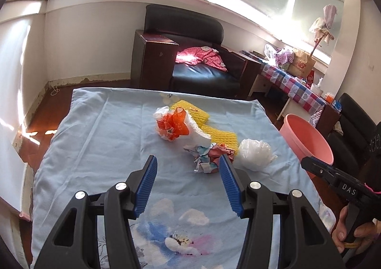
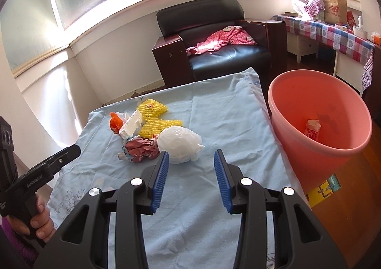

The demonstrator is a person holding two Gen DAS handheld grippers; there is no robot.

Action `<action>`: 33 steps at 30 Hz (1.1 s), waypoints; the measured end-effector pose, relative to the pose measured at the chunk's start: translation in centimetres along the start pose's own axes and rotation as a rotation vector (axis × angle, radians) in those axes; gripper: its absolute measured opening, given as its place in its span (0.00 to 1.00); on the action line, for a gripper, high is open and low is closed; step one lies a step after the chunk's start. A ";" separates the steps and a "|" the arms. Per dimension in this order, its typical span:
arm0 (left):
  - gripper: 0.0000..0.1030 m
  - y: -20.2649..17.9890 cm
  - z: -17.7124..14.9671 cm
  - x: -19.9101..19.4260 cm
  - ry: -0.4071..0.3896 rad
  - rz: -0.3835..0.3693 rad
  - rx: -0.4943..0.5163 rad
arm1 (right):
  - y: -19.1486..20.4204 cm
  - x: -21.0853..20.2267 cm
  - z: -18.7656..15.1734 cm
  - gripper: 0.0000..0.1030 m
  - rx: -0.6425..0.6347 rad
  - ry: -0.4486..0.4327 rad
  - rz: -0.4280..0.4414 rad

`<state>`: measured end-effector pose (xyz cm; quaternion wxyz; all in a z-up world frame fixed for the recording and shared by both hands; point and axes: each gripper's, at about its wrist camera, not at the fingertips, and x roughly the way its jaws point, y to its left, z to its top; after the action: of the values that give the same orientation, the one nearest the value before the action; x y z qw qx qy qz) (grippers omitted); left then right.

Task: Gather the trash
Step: 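Close the left gripper on the white foam net strip while the right reaches the white plastic bag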

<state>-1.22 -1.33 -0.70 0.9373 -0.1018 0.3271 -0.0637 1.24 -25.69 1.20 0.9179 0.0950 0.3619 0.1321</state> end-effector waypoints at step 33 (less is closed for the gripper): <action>0.18 -2.1 2.4 7.2 0.071 0.015 0.001 | 0.2 4.3 2.1 0.40 -0.067 0.087 0.093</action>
<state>5.82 -4.36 -2.69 0.9257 -0.0964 0.3607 -0.0606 5.69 -24.31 0.01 0.8970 0.0751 0.3918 0.1905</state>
